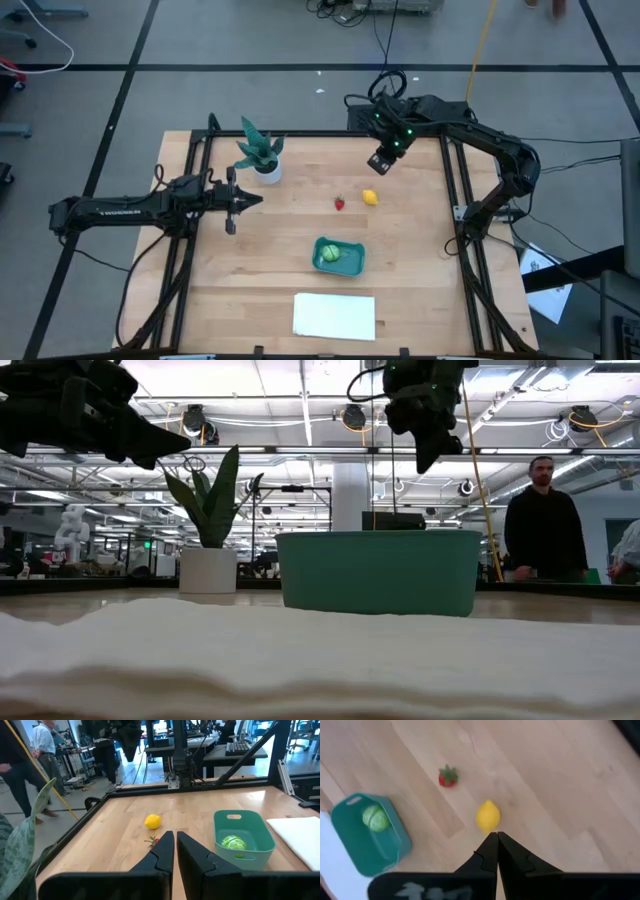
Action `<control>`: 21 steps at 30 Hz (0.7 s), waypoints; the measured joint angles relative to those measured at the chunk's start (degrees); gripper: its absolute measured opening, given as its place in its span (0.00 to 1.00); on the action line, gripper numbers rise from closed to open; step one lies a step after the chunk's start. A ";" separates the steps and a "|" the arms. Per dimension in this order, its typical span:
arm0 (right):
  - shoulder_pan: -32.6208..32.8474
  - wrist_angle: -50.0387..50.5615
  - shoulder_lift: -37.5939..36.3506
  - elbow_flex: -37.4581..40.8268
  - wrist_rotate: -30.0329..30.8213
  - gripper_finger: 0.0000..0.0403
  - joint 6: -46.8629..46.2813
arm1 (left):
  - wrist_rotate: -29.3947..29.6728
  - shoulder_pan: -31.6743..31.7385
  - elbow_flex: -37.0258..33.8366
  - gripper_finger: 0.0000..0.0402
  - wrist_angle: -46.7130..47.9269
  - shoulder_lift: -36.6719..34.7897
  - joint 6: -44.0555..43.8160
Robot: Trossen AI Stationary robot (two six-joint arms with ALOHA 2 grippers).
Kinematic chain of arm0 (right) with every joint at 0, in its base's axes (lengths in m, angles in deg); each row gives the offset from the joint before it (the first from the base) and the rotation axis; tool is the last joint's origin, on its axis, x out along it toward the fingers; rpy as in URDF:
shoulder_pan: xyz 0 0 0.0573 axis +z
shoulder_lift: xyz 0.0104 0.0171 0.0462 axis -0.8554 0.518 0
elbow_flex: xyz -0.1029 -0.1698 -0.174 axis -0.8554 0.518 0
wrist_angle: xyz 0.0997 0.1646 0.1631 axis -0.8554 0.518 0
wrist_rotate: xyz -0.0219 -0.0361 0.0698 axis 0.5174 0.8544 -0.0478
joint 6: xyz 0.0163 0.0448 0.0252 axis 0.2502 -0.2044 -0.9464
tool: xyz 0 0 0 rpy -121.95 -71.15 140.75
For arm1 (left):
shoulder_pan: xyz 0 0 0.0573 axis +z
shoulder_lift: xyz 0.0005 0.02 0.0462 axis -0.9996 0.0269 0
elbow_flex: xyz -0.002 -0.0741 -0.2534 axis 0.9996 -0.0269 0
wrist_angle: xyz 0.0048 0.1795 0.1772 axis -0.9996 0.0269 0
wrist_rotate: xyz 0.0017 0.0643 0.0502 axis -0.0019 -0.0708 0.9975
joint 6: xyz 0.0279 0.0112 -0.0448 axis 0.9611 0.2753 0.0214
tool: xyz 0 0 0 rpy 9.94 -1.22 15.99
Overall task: Pick and placing Produce into tupperware
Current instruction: Put the lemon into the bin
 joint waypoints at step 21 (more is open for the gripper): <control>3.41 -0.04 0.74 0.04 0.02 0.04 2.19 | 0.13 0.00 0.00 0.06 0.11 0.00 -0.15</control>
